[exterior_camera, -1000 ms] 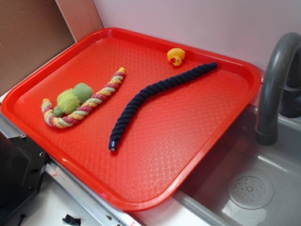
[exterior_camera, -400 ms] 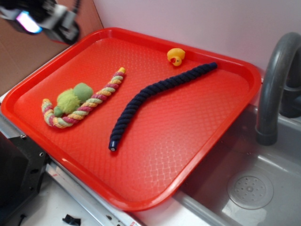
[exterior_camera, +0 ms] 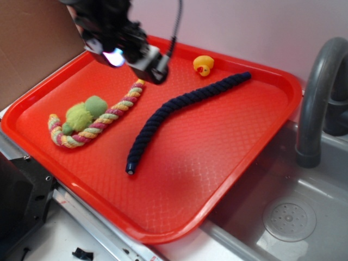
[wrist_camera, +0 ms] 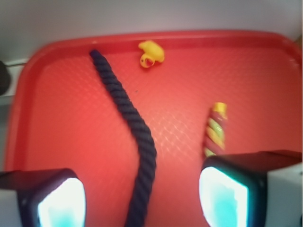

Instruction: Grab the blue rope.

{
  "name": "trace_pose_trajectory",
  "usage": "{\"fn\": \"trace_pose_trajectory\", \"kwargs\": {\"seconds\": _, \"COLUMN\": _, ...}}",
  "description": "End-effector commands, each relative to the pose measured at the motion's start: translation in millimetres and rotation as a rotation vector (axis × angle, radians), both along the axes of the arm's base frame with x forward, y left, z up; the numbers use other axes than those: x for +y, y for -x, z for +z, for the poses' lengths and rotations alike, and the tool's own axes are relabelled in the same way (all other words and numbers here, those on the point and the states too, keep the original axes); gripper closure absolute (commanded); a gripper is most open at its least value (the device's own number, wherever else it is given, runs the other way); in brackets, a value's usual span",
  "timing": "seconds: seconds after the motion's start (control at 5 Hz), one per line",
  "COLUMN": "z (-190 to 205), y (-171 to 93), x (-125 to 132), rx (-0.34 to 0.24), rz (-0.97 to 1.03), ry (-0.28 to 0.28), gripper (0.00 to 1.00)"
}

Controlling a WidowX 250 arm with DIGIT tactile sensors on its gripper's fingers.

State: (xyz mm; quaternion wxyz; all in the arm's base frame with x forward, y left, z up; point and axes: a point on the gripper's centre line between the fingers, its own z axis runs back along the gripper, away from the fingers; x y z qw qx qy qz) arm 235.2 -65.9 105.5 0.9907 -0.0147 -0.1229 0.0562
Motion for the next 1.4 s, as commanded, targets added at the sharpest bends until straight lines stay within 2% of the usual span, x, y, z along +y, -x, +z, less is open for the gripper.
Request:
{"fn": "trace_pose_trajectory", "kwargs": {"seconds": 0.0, "z": -55, "y": -44, "x": 5, "rx": 0.031, "rz": -0.151, "ry": 0.044, "gripper": 0.00}}
{"fn": "trace_pose_trajectory", "kwargs": {"seconds": 0.2, "z": -74, "y": -51, "x": 0, "rx": 0.101, "rz": -0.211, "ry": 0.046, "gripper": 0.00}}
{"fn": "trace_pose_trajectory", "kwargs": {"seconds": 0.4, "z": -83, "y": -52, "x": -5, "rx": 0.122, "rz": -0.246, "ry": 0.052, "gripper": 0.97}}
{"fn": "trace_pose_trajectory", "kwargs": {"seconds": 0.6, "z": -86, "y": -50, "x": -9, "rx": 0.113, "rz": -0.241, "ry": 0.034, "gripper": 1.00}}
{"fn": "trace_pose_trajectory", "kwargs": {"seconds": 0.8, "z": -85, "y": -46, "x": -11, "rx": 0.121, "rz": -0.231, "ry": -0.010, "gripper": 1.00}}
{"fn": "trace_pose_trajectory", "kwargs": {"seconds": 1.0, "z": -48, "y": -38, "x": -6, "rx": 0.206, "rz": -0.197, "ry": -0.025, "gripper": 1.00}}
{"fn": "trace_pose_trajectory", "kwargs": {"seconds": 1.2, "z": 0, "y": -22, "x": -3, "rx": 0.235, "rz": -0.146, "ry": 0.053, "gripper": 1.00}}
